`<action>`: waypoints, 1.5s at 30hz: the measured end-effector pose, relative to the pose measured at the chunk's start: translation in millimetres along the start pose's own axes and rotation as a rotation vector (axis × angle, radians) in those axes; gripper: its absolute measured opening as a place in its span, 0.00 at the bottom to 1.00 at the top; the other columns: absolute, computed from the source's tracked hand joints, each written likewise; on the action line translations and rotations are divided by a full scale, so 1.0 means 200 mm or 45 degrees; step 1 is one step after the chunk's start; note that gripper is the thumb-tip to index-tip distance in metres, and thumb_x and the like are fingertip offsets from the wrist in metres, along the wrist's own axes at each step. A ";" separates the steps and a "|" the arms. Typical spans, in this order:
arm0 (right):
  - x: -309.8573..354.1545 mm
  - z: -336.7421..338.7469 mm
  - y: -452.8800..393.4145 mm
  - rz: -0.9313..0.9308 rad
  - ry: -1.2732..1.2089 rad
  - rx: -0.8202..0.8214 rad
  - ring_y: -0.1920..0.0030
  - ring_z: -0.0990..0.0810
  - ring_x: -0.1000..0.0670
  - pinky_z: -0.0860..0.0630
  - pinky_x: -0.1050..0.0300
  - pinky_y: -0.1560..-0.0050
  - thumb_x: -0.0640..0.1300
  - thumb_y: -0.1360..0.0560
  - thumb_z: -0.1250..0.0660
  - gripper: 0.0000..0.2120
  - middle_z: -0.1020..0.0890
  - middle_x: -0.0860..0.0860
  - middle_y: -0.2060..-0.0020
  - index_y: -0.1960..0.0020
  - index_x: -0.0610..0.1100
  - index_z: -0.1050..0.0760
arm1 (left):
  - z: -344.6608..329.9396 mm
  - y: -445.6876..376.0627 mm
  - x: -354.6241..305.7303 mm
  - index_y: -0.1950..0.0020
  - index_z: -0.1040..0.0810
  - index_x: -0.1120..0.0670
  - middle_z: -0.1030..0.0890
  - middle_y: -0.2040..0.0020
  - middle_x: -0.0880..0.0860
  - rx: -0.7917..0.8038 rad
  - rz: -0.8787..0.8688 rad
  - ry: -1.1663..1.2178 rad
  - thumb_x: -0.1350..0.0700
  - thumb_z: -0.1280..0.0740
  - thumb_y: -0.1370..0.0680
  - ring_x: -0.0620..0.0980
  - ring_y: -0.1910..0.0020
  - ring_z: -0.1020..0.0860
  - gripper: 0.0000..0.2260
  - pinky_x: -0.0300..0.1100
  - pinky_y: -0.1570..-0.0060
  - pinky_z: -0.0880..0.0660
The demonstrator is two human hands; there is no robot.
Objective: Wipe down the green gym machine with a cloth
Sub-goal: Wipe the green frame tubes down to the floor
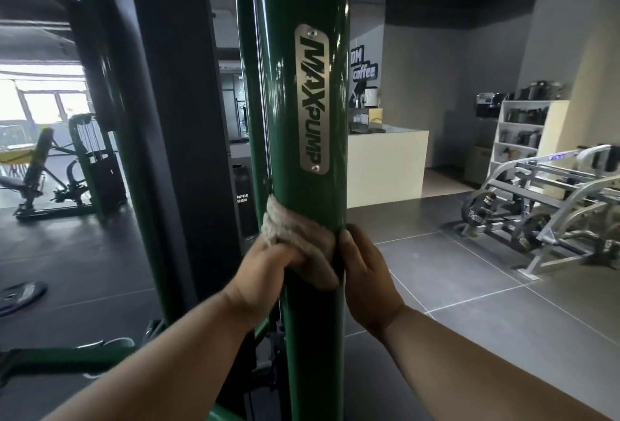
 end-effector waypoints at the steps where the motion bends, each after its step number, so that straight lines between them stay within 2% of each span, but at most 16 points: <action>1: -0.01 0.01 0.01 0.001 -0.021 -0.012 0.43 0.17 0.48 0.22 0.35 0.40 0.66 0.19 0.43 0.22 0.15 0.53 0.48 0.41 0.52 0.21 | 0.00 0.03 0.07 0.61 0.14 0.58 0.14 0.62 0.54 0.017 0.048 -0.007 0.64 0.38 0.37 0.48 0.60 0.16 0.13 0.39 0.60 0.20; 4: -0.03 0.04 0.04 0.011 -0.016 -0.028 0.45 0.17 0.49 0.22 0.35 0.41 0.64 0.18 0.43 0.21 0.15 0.53 0.48 0.40 0.51 0.21 | -0.02 0.06 0.11 0.63 0.13 0.59 0.15 0.63 0.59 0.078 0.112 -0.010 0.66 0.38 0.39 0.54 0.62 0.16 0.14 0.41 0.62 0.19; 6: -0.03 0.04 0.03 0.032 0.012 -0.037 0.50 0.18 0.49 0.22 0.34 0.46 0.64 0.18 0.44 0.21 0.15 0.53 0.52 0.41 0.52 0.22 | -0.02 0.02 -0.01 0.62 0.15 0.59 0.15 0.64 0.55 0.014 0.047 -0.028 0.67 0.36 0.36 0.50 0.63 0.16 0.11 0.38 0.63 0.20; 8: 0.00 0.04 0.02 0.070 0.022 -0.060 0.55 0.19 0.50 0.22 0.35 0.51 0.64 0.18 0.45 0.20 0.17 0.54 0.56 0.43 0.52 0.22 | -0.02 -0.08 -0.22 0.54 0.18 0.58 0.14 0.61 0.51 -0.024 -0.075 -0.062 0.70 0.33 0.28 0.46 0.60 0.15 0.09 0.36 0.60 0.20; 11: 0.12 0.03 -0.03 0.086 -0.079 -0.019 0.51 0.17 0.49 0.20 0.34 0.47 0.60 0.16 0.44 0.18 0.16 0.50 0.53 0.42 0.50 0.22 | -0.05 -0.23 -0.60 0.41 0.19 0.54 0.12 0.53 0.51 0.012 -0.155 -0.128 0.60 0.32 0.19 0.48 0.54 0.13 0.08 0.39 0.57 0.18; 14: 0.25 0.03 -0.08 0.138 -0.135 0.024 0.43 0.16 0.48 0.20 0.39 0.40 0.58 0.15 0.44 0.19 0.15 0.50 0.47 0.38 0.47 0.23 | -0.09 -0.33 -0.95 0.38 0.20 0.54 0.12 0.51 0.51 0.004 -0.333 -0.239 0.54 0.30 0.18 0.49 0.51 0.13 0.10 0.39 0.57 0.18; 16: 0.31 0.03 -0.10 0.145 -0.109 0.026 0.46 0.17 0.50 0.20 0.39 0.42 0.61 0.16 0.43 0.19 0.16 0.53 0.50 0.40 0.49 0.23 | -0.12 -0.36 -1.06 0.37 0.19 0.56 0.12 0.49 0.54 -0.018 -0.422 -0.266 0.52 0.29 0.18 0.51 0.51 0.12 0.12 0.43 0.54 0.16; 20: 0.29 0.03 -0.10 0.104 -0.079 0.011 0.48 0.18 0.51 0.20 0.37 0.42 0.61 0.16 0.44 0.17 0.16 0.54 0.52 0.42 0.53 0.22 | -0.11 -0.34 -0.96 0.38 0.19 0.53 0.12 0.47 0.54 -0.061 -0.440 -0.182 0.50 0.28 0.18 0.55 0.48 0.13 0.11 0.52 0.47 0.16; 25: 0.24 0.01 -0.08 0.042 -0.046 0.028 0.45 0.16 0.49 0.19 0.34 0.44 0.64 0.18 0.45 0.18 0.15 0.53 0.48 0.35 0.58 0.24 | -0.09 -0.19 -0.59 0.36 0.19 0.51 0.13 0.42 0.52 0.011 -0.335 -0.144 0.53 0.31 0.17 0.51 0.41 0.15 0.10 0.50 0.39 0.19; 27: 0.25 0.01 -0.10 0.068 -0.031 0.007 0.43 0.16 0.49 0.20 0.35 0.42 0.65 0.18 0.45 0.20 0.15 0.52 0.46 0.35 0.56 0.24 | -0.07 -0.17 -0.53 0.35 0.19 0.53 0.13 0.42 0.52 0.041 -0.276 -0.113 0.55 0.31 0.17 0.50 0.41 0.15 0.11 0.45 0.41 0.18; 30: 0.28 0.01 -0.12 0.055 -0.030 -0.027 0.44 0.17 0.49 0.19 0.37 0.43 0.69 0.19 0.46 0.22 0.16 0.54 0.46 0.38 0.58 0.23 | -0.06 -0.21 -0.63 0.38 0.17 0.54 0.13 0.43 0.52 0.062 -0.293 -0.157 0.54 0.31 0.17 0.51 0.42 0.15 0.09 0.40 0.44 0.18; 34: 0.38 0.01 -0.17 0.103 -0.064 -0.040 0.45 0.17 0.51 0.18 0.41 0.45 0.69 0.18 0.46 0.23 0.17 0.54 0.48 0.40 0.54 0.23 | -0.09 -0.32 -0.95 0.42 0.17 0.53 0.12 0.48 0.53 0.005 -0.324 -0.176 0.47 0.30 0.17 0.53 0.48 0.13 0.11 0.48 0.48 0.18; 36: 0.44 0.02 -0.20 0.167 -0.046 -0.074 0.42 0.19 0.51 0.20 0.41 0.42 0.69 0.18 0.47 0.24 0.18 0.54 0.45 0.39 0.54 0.23 | -0.11 -0.38 -1.12 0.44 0.17 0.54 0.11 0.50 0.54 -0.021 -0.342 -0.200 0.46 0.28 0.19 0.55 0.51 0.12 0.12 0.52 0.46 0.17; 39: 0.54 0.04 -0.25 0.231 0.000 -0.137 0.44 0.20 0.53 0.21 0.42 0.42 0.69 0.19 0.47 0.23 0.19 0.57 0.49 0.43 0.54 0.23 | -0.13 -0.44 -1.30 0.42 0.17 0.56 0.11 0.51 0.56 -0.080 -0.375 -0.153 0.46 0.26 0.21 0.57 0.51 0.12 0.15 0.57 0.43 0.16; 43: 0.65 0.04 -0.33 0.248 0.010 -0.152 0.48 0.17 0.53 0.18 0.41 0.47 0.69 0.19 0.47 0.21 0.17 0.56 0.51 0.44 0.56 0.24 | -0.14 -0.47 -1.29 0.38 0.18 0.56 0.12 0.49 0.58 -0.136 -0.376 -0.095 0.45 0.25 0.21 0.61 0.50 0.12 0.18 0.62 0.43 0.17; 45: 0.66 0.02 -0.37 0.215 -0.041 -0.098 0.50 0.15 0.55 0.16 0.43 0.48 0.66 0.19 0.46 0.17 0.15 0.57 0.51 0.41 0.58 0.25 | -0.14 -0.44 -1.21 0.39 0.17 0.54 0.12 0.49 0.57 -0.140 -0.375 -0.135 0.43 0.27 0.20 0.60 0.50 0.12 0.17 0.60 0.43 0.17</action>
Point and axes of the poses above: each hand's wrist, its own y-axis away from the middle knuckle, its own z-axis out of the back of the hand, x = y × z, the point moved 5 cm from there along -y, towards the middle knuckle
